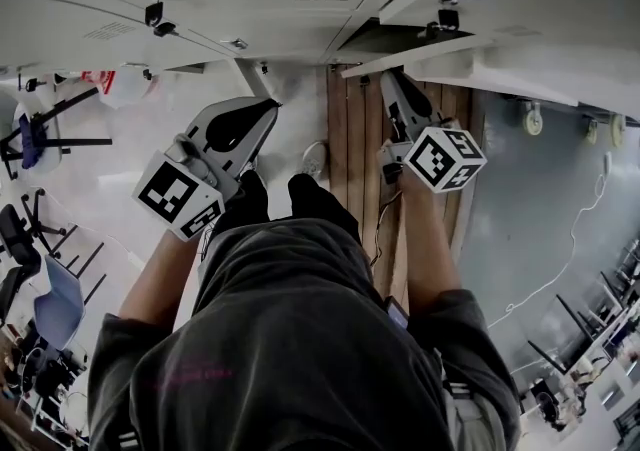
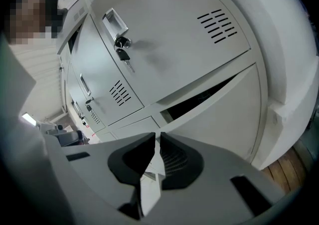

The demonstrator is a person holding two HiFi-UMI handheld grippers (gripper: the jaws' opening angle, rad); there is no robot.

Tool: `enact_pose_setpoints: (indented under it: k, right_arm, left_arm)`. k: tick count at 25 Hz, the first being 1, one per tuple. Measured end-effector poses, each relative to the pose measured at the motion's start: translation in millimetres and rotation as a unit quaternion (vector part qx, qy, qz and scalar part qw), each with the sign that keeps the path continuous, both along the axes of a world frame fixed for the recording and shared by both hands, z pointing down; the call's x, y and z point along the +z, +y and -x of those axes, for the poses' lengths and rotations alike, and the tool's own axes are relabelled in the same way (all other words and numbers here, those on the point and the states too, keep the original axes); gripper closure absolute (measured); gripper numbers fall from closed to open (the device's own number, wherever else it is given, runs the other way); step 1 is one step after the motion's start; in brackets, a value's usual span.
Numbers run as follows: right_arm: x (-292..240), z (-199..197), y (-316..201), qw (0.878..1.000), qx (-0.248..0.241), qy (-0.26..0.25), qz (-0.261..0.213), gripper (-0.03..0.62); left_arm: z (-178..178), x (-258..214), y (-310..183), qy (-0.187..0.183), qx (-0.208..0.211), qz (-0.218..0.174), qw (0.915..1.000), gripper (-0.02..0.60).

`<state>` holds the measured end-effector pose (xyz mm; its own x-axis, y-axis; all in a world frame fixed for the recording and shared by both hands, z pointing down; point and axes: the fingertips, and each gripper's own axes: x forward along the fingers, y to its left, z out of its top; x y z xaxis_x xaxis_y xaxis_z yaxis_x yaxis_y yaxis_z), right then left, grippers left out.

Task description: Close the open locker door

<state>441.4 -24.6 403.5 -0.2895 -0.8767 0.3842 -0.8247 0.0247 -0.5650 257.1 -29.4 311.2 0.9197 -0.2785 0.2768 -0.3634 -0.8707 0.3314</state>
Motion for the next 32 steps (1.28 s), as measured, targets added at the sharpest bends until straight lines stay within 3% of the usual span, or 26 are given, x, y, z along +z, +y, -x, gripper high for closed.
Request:
enact_pose_setpoints:
  k: [32]
  right_arm:
    - [12,3,-78,1.000,-0.028,0.001,-0.010,0.557]
  left_arm:
    - [29,0,-29,-0.014,-0.069,-0.008,0.9975,0.574]
